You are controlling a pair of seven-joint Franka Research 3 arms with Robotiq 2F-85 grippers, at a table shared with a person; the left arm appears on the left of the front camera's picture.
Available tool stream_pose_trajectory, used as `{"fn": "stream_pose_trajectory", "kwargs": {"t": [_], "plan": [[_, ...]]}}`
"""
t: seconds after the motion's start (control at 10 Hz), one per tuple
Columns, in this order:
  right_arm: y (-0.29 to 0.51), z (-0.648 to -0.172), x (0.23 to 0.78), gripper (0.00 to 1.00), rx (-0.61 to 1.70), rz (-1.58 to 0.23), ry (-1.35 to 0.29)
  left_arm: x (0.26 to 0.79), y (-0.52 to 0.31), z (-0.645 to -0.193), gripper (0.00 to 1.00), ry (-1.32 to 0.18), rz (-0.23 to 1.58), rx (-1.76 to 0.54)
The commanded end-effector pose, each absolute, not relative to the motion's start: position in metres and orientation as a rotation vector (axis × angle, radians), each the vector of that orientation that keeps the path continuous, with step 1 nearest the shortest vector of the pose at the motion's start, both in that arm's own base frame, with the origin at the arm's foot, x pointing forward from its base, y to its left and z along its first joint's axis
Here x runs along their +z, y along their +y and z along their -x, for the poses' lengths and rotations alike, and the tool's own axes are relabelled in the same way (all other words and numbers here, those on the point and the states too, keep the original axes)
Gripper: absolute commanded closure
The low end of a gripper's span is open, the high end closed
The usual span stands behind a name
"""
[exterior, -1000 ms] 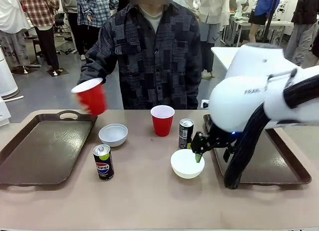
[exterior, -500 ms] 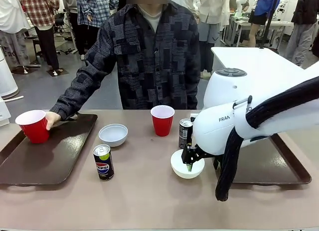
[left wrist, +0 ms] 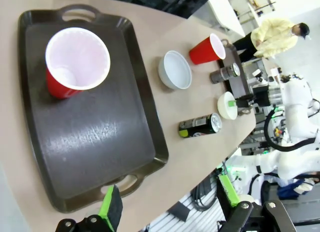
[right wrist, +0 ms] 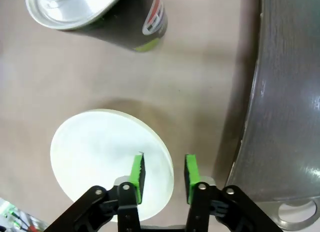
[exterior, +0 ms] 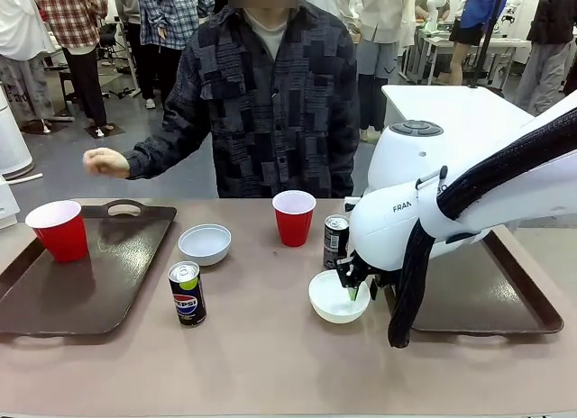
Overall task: Prepare tableware on both trays.
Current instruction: Pick up a Picnic Bowl from the table and place it on a Handle tray.
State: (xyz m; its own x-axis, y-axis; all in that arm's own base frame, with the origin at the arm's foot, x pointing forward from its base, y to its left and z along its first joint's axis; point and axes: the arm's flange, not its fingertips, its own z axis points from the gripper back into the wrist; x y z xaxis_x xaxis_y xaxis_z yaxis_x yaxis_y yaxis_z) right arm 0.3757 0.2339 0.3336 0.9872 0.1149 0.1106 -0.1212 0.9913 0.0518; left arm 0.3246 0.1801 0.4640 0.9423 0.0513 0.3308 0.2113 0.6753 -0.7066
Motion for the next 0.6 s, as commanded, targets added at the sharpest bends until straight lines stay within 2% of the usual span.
{"fn": "stream_pose_trajectory", "kwargs": {"t": [0.0,0.5], "plan": [[0.2386,-0.3778,0.3317,1.0,0.089,-0.05,-0.132,0.4661,0.1808,-0.3244,0.0,-0.344,0.839,-0.074],[0.2366,-0.3738,0.3393,1.0,0.1,-0.007,-0.115,0.4661,0.1808,-0.3244,0.0,-0.344,0.839,-0.074]]}}
